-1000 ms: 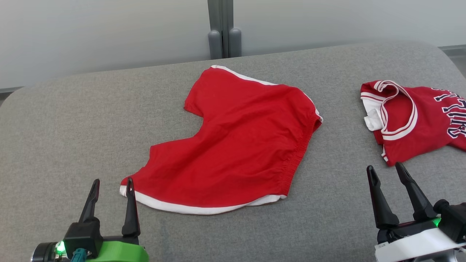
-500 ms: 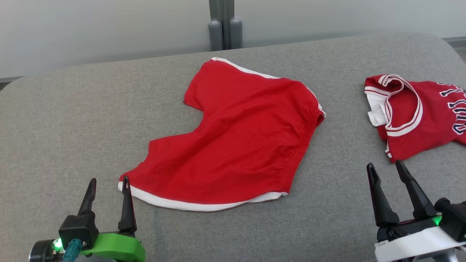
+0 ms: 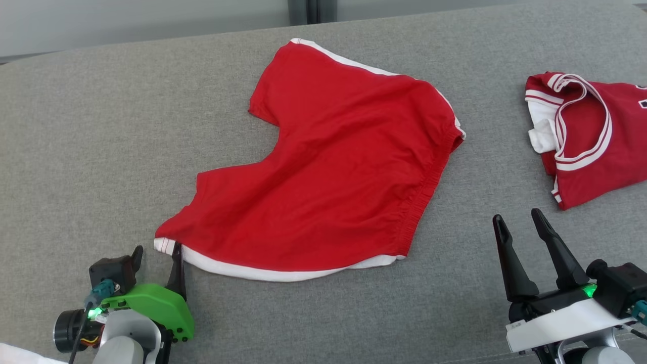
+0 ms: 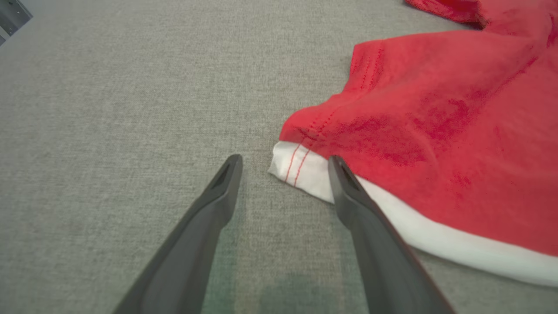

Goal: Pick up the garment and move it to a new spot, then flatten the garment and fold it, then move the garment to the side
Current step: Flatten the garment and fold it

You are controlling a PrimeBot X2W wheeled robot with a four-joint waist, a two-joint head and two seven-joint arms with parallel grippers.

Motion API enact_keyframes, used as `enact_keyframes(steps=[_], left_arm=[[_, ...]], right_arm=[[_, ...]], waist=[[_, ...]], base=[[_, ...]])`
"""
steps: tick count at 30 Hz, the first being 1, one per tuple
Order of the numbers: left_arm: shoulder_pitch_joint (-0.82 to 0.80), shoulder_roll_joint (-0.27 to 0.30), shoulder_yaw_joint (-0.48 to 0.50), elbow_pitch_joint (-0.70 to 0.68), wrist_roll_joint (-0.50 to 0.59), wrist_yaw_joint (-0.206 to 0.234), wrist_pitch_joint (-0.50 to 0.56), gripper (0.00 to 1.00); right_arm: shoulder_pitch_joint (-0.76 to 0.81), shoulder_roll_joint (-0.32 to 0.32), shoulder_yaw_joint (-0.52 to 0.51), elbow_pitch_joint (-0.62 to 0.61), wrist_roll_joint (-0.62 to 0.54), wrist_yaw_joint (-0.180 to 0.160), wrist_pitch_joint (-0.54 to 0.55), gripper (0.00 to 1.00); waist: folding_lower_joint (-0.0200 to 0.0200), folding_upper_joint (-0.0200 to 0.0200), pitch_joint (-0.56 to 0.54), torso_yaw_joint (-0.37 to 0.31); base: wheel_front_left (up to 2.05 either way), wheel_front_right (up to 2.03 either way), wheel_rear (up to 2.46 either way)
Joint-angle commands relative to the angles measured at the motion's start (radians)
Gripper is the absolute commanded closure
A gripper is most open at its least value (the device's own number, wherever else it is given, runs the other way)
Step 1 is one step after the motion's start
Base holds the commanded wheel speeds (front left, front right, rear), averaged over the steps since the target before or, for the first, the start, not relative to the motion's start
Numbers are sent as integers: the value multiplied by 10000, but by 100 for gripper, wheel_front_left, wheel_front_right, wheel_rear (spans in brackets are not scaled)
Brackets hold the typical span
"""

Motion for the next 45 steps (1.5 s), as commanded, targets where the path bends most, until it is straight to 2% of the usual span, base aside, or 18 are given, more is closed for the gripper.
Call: enact_keyframes(steps=[1, 2, 3, 4, 5, 6, 10, 19, 24, 25, 27, 32, 36, 41, 45], left_arm=[[-297, 61, 20, 321, -91, -85, -33, 0], [-397, 53, 28, 546, -131, -142, -33, 0], [-503, 68, 8, 799, -148, -209, -9, 11], [-573, 70, -8, 990, -189, -262, -3, 52], [-630, 59, -32, 1205, -244, -336, -1, 87], [-667, 48, -50, 1336, -256, -393, -14, 100], [-879, 11, -121, 1780, -297, -534, -201, 100], [-1433, -234, -408, 2435, -218, -675, -633, 100], [-1635, -307, -479, 2744, -243, -719, -911, 100], [-1648, -308, -483, 2794, -256, -724, -1001, 100], [-1639, -309, -446, 2838, -303, -726, -1218, 100], [-1474, -408, -291, 2345, -416, -620, -1760, 100], [-1157, -501, -178, 1195, -352, -447, -1997, 100], [-383, -352, -121, -1230, 7, 12, -2059, 100], [452, -164, -159, -3447, 229, 454, -1658, 100]], right_arm=[[-156, -70, 51, 106, 85, -6, -67, 0], [-195, -96, 107, 198, 91, -6, -41, 0], [-262, -123, 185, 299, 123, -6, -5, 0], [-317, -162, 247, 373, 135, -6, 18, 0], [-372, -208, 347, 495, 167, -6, 31, 0], [-415, -249, 441, 619, 178, -6, 63, 0], [-715, -417, 1108, 1165, 270, -6, 142, 0], [-1950, -540, 3789, 3317, 937, -8, 33, 0], [-2600, -433, 4349, 4349, 1191, -6, -416, 0], [-2697, -438, 4418, 4484, 1223, -6, -507, 9], [-2798, -494, 4540, 4667, 1311, -6, -626, 100], [-2711, -766, 4544, 4522, 1415, -6, -826, 100], [-2303, -1015, 4260, 3697, 1414, -6, -918, 100], [-1554, -1281, 3652, 2167, 1236, -6, -945, 100], [-820, -1336, 3128, 860, 1056, -6, -791, 100]], waist=[[0, 0, 154, -7], [0, 0, 170, -15], [0, 0, 187, -32], [0, 0, 200, -46], [0, 0, 213, -59], [0, 0, 218, -59], [0, 0, 257, 11], [0, 0, 537, 348], [0, 0, 645, 519], [0, 0, 643, 544], [0, 0, 627, 560], [0, 0, 420, 562], [0, 0, 180, 518], [0, 0, -199, 391], [0, 0, -525, 254]], base=[[0, 0, 0], [0, 0, 0], [0, 0, 0], [0, 0, 0], [0, 0, 0], [0, 0, 0], [0, 0, 0], [0, 0, 0], [0, 0, 0], [0, 0, 0], [0, 0, 0], [0, 0, 0], [0, 0, 0], [0, 0, 0], [0, 0, 0]])
